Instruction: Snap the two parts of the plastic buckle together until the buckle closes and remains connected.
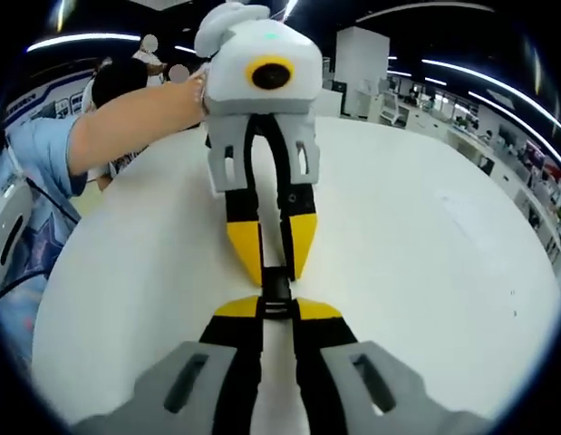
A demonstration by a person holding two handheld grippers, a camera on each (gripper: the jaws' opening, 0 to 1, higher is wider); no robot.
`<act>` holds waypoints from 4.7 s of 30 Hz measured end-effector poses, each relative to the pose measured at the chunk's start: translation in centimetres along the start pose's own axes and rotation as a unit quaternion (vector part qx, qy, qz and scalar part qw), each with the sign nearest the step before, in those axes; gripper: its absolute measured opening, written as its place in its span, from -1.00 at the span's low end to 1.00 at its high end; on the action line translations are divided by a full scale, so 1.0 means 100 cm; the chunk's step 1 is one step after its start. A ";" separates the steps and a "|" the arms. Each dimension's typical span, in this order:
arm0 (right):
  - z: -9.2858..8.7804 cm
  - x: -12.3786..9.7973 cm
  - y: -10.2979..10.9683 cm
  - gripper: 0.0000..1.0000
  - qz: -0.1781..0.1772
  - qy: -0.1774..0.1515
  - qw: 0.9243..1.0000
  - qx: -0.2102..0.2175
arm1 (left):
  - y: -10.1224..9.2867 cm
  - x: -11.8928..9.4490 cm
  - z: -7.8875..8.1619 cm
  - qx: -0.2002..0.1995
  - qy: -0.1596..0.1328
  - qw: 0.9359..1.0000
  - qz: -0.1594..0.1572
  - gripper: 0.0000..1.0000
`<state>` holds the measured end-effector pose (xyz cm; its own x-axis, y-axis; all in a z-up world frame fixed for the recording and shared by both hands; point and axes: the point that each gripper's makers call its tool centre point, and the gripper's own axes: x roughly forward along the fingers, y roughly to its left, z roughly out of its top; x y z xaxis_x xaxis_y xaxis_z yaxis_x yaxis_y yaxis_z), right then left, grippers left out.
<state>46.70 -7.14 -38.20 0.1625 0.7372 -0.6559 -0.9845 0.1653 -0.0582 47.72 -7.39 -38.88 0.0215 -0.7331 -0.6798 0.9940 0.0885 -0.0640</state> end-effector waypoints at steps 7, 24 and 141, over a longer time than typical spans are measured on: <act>-0.001 0.004 -0.016 -0.78 -0.002 0.010 1.000 0.002 | 0.017 0.009 -0.003 -0.005 0.018 1.000 0.006 -0.77; 0.004 0.012 -0.018 -0.77 0.011 0.008 1.000 -0.007 | 0.022 0.008 -0.007 -0.022 -0.002 1.000 0.013 -0.77; -0.045 -0.266 0.046 0.00 -0.528 -0.259 0.801 0.111 | -0.069 -0.267 -0.065 -0.103 -0.345 0.741 0.567 0.16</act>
<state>37.59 -28.96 -24.43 0.9592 0.2724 0.0752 -0.2528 0.9461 -0.2022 39.62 15.91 -25.04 0.9507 -0.2718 0.1491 0.2583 0.9605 0.1036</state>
